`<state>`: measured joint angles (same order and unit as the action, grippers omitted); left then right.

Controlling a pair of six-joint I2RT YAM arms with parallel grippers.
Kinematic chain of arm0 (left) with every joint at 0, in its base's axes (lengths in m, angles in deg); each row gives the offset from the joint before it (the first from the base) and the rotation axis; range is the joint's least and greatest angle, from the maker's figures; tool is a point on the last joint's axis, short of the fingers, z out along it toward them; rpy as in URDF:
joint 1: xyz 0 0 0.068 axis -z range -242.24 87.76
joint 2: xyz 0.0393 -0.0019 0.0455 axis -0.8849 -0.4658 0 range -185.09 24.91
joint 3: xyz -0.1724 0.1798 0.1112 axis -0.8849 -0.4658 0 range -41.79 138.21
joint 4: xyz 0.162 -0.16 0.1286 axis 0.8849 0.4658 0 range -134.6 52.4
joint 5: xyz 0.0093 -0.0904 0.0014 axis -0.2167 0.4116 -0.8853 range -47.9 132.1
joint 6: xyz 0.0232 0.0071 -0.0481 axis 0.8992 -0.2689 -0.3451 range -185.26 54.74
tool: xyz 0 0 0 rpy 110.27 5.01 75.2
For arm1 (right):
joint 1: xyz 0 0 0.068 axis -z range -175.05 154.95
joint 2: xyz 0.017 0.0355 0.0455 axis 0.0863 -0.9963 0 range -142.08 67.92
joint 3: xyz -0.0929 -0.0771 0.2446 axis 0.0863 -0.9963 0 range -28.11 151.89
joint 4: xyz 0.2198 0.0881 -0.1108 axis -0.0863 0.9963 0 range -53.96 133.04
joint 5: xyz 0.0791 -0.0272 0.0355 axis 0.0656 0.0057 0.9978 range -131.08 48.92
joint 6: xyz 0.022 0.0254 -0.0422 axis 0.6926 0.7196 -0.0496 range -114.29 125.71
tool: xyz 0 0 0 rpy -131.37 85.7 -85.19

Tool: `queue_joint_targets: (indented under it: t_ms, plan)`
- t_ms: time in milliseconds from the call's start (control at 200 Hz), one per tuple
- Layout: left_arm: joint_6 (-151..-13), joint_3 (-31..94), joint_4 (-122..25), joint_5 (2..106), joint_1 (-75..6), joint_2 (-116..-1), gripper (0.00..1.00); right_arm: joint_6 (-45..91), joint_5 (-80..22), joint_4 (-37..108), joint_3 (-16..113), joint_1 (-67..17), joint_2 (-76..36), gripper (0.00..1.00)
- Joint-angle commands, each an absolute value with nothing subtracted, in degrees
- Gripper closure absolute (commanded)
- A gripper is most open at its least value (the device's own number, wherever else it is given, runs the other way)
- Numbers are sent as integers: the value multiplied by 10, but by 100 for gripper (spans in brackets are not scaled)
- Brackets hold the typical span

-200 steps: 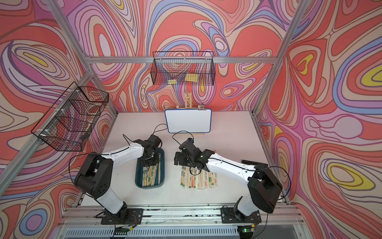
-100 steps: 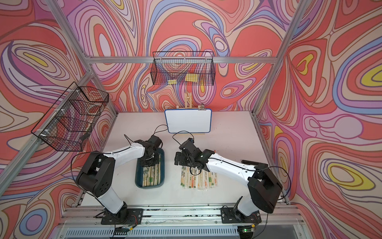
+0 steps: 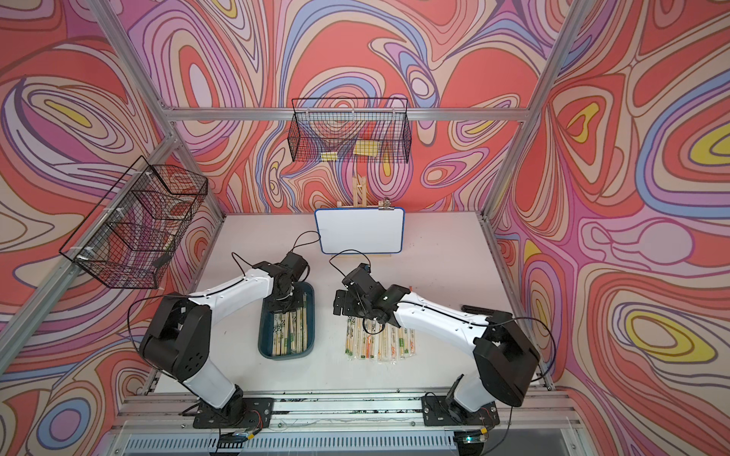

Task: Take the paired disposable chopsticks out of the storage box
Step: Pick up the paired disposable chopsticks from the storage box, then place the paired disposable chopsticks at the center of the board.

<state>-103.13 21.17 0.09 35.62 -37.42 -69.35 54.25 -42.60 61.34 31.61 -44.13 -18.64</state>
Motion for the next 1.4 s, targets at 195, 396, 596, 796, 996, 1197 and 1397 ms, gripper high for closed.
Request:
queue_joint_targets:
  t_ms: [195,396,596,796,996,1197,1397]
  plan:
    - [-1010,269,68,331,-371,-647,100,536,-409,611,331,-438,-192,5]
    - [-1008,288,81,353,-372,-620,100,535,-388,598,335,-437,-198,5]
    - [-1027,294,69,411,-364,-600,100,541,-370,585,331,-438,-203,5]
    - [-1068,297,47,420,-313,-614,100,557,-383,588,298,-437,-183,5]
    - [-1106,304,16,416,-248,-659,100,576,-402,600,238,-436,-137,5]
    - [-1123,319,-12,418,-209,-726,100,588,-429,637,189,-436,-80,5]
    - [-1130,338,-36,426,-188,-793,100,587,-449,678,174,-435,-42,4]
